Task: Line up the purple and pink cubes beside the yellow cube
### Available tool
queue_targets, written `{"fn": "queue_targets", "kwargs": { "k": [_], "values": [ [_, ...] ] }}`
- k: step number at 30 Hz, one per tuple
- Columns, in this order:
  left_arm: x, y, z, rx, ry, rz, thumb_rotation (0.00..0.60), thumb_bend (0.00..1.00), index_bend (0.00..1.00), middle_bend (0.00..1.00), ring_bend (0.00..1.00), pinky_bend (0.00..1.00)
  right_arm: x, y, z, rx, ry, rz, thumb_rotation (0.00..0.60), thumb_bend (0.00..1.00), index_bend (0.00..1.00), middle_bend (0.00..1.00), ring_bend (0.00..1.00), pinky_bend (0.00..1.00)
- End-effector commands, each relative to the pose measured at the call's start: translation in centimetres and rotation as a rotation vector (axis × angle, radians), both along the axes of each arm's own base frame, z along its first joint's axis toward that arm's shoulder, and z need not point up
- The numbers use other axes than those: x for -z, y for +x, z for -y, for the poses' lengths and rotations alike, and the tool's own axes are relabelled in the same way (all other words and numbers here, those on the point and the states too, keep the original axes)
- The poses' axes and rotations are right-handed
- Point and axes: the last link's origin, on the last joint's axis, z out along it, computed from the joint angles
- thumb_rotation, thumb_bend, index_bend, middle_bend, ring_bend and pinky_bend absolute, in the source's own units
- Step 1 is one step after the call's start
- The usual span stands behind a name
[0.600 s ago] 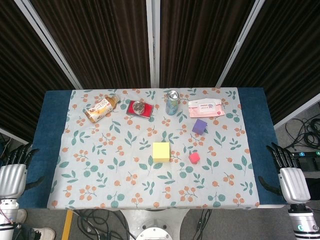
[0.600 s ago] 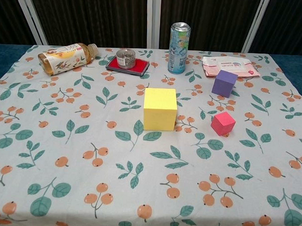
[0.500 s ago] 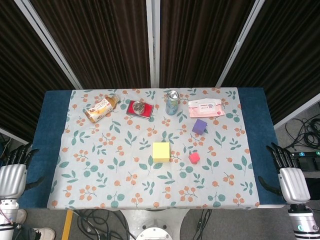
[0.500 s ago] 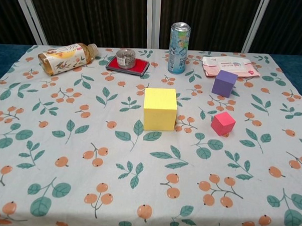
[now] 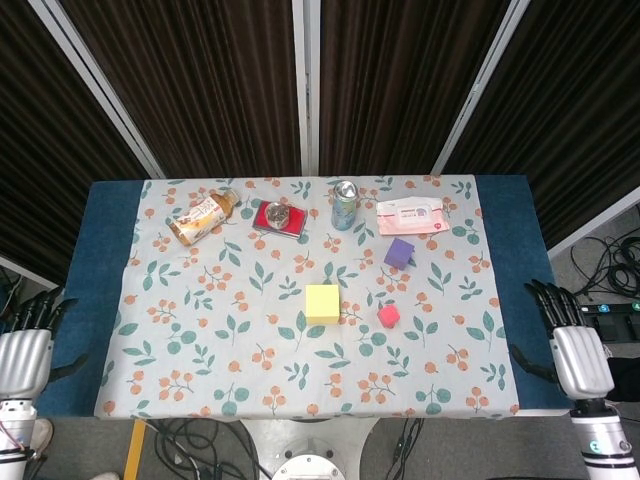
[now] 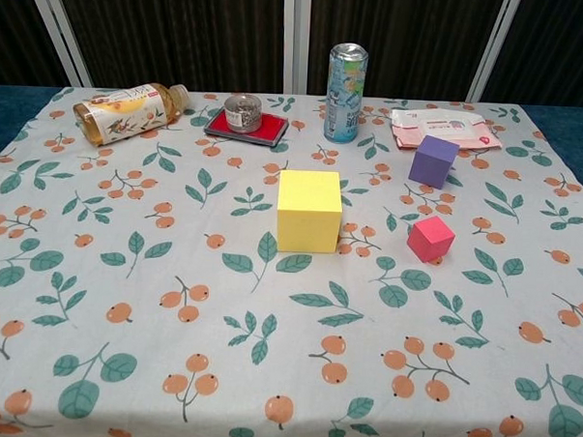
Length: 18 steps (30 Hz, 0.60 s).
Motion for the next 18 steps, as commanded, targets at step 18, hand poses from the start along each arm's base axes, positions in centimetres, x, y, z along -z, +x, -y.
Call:
{"fn": "queue_targets", "kwargs": {
  "k": [18],
  "values": [
    [0.2, -0.3, 0.6, -0.011, -0.008, 0.018, 0.6, 0.03, 0.25, 0.18, 0.09, 0.13, 10.9, 8.1, 15.4, 0.076, 0.207, -0.134, 0.6, 0.06, 0.21, 0.14, 0.0, 0.0]
  ]
}}
